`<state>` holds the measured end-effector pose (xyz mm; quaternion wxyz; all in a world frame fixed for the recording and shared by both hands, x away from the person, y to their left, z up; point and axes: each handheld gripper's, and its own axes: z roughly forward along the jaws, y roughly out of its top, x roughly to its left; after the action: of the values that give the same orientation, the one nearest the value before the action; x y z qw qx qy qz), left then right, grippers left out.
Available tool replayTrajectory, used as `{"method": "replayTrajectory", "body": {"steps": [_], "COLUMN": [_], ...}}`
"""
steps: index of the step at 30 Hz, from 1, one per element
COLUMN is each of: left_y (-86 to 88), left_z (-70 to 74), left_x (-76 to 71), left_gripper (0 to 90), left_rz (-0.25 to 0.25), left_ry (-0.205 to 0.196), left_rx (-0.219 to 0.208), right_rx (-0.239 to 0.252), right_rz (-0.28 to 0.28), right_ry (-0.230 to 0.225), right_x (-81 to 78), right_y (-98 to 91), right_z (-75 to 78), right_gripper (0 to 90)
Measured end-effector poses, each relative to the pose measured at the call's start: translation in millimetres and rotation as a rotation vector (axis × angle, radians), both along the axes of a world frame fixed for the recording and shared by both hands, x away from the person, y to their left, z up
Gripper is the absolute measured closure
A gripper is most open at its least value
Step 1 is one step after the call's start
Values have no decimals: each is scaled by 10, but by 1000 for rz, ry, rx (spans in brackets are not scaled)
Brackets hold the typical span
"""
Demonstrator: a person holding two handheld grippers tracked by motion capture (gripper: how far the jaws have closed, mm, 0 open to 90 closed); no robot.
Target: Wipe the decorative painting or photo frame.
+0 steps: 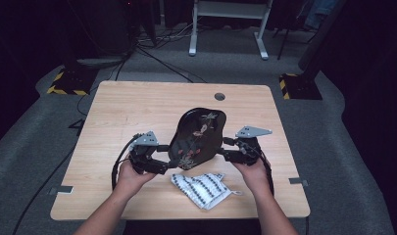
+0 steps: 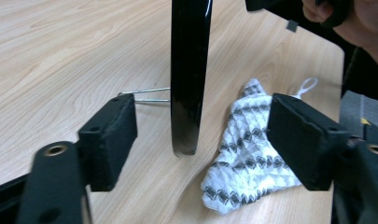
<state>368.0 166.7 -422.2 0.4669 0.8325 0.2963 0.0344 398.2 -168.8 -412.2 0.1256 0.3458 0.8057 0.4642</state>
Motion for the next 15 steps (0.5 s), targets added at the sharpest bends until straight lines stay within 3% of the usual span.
{"method": "replayTrajectory", "body": {"steps": [5,6,10,13,15], "left_y": [-28,-31,-52,-85,-88], "left_z": [-47,-61,-121,-141,-142], "left_x": [-44,-39,-21,-27,-19], "left_gripper": [283,330,415,517,532], "left_rz": [26,32,53,66,76], "left_ry": [3,17,67,53,48], "left_rx": [16,21,25,55,54], "right_rx": [21,27,28,59,64], "right_rz": [-25,-32,-30,-12,-9], "right_ry": [-10,-26,-10,2,14], "right_x": [106,141,274,370,422], "right_y": [-33,-43,-67,-93,-101], "right_z": [14,22,65,85,84], "right_gripper": [428,416,393,384,376]}}
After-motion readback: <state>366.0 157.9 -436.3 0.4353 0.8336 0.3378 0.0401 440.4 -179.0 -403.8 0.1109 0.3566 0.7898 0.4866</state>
